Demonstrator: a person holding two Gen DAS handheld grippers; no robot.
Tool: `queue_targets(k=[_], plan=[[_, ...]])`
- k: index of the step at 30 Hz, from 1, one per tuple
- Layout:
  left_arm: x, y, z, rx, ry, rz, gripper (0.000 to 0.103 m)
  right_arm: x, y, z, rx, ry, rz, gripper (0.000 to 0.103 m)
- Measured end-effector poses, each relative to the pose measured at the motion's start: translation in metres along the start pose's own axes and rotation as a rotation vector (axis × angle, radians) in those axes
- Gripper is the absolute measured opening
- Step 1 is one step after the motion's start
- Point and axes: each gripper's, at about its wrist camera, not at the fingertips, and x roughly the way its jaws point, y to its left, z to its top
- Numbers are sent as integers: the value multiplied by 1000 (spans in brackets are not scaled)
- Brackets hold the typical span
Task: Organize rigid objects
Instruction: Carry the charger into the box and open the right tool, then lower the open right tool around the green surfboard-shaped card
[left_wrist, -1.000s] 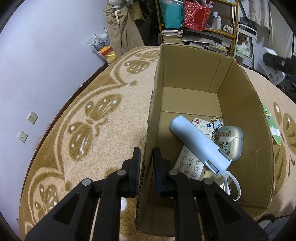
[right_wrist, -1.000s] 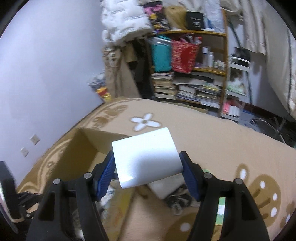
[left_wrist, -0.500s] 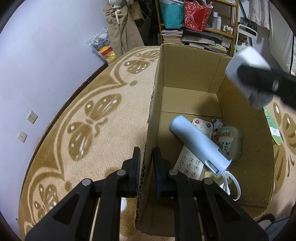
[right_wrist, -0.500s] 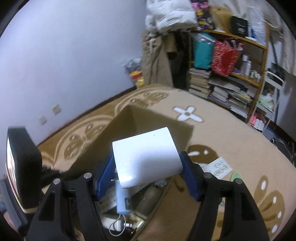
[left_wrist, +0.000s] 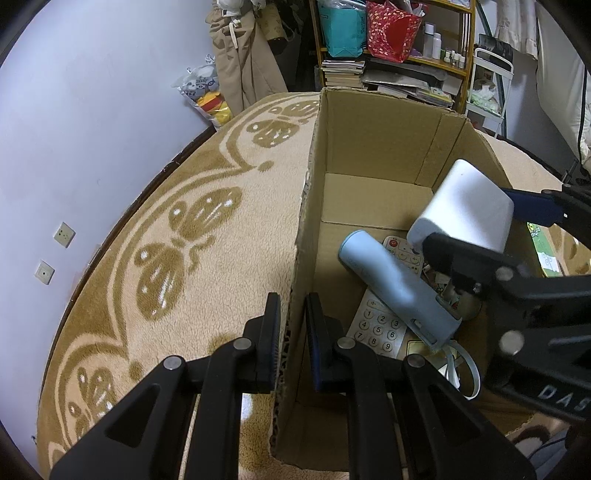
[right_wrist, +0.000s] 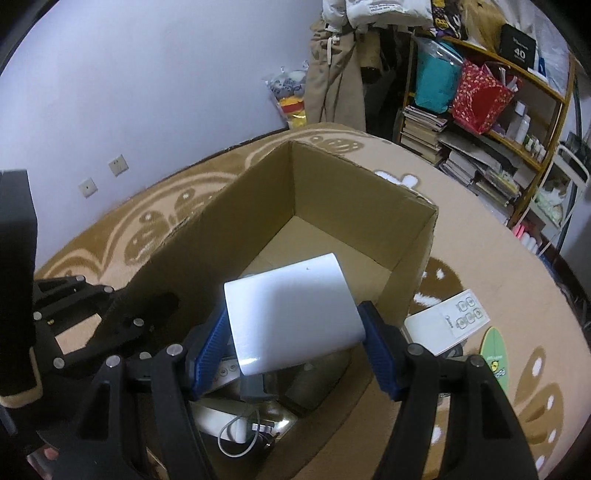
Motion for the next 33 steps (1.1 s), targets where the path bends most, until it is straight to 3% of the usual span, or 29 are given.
queue_targets(k=[11,13,15,22,33], plan=[[-1,0,1,-3,3,2,14,-22,-13,11,39,-53,-42,74],[-1,0,1,-4,5,2,13,-27,-21,12,60,-67,-63,77],[-2,0,1,-5,6,-1,13,-32,-29,12,86,-85,-85,88],[-2,0,1,-5,5,-2,14,-39,-58,9,175,-111,-149,101],[-1,0,1,-4,6,-1,14,-33,-108,-11,293,-124,-222,102]])
